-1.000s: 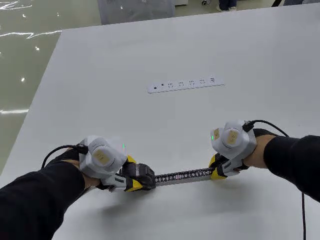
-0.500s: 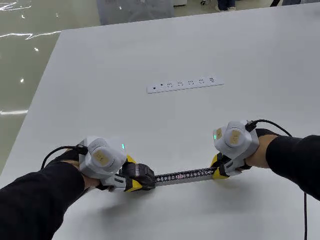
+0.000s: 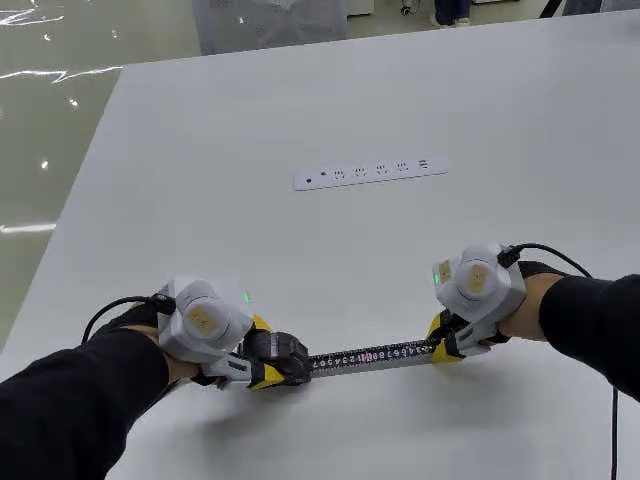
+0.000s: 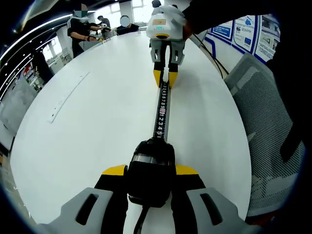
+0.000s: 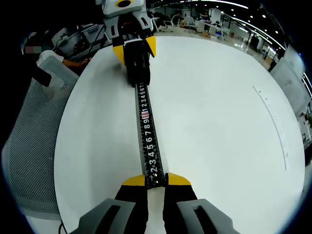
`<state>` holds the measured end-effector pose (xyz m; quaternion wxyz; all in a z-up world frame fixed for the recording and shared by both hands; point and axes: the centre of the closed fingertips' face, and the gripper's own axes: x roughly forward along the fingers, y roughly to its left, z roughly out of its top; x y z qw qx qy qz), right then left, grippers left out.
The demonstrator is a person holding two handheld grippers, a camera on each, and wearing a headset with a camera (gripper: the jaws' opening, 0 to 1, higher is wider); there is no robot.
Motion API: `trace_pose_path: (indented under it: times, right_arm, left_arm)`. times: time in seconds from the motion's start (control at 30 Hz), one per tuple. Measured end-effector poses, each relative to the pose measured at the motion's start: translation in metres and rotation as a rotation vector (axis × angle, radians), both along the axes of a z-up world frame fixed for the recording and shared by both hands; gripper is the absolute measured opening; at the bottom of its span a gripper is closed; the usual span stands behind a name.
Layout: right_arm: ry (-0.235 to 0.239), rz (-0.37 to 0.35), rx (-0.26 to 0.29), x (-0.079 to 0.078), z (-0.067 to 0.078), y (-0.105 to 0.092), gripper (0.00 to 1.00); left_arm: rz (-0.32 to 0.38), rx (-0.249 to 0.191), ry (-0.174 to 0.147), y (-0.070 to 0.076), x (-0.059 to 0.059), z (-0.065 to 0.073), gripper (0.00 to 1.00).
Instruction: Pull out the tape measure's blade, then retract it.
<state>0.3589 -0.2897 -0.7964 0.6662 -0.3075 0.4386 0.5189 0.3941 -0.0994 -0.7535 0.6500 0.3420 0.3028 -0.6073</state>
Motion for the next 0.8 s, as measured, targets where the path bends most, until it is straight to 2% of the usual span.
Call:
trace_pose_path:
  times: [0.37,0.57,0.8]
  right_arm:
    - [0.003,-0.009,0.004,-0.003,0.002,-0.012,0.05]
    - [0.006,-0.015,0.002,-0.002,0.002,-0.02,0.05]
    - [0.004,-0.02,0.001,-0.001,0.001,-0.022,0.05]
  left_arm:
    - [0.008,0.003,-0.008,0.0,-0.001,-0.001,0.28]
    - [0.011,-0.002,0.002,-0.001,0.001,-0.001,0.28]
    - [-0.004,0.015,0.001,0.0,0.001,-0.002,0.28]
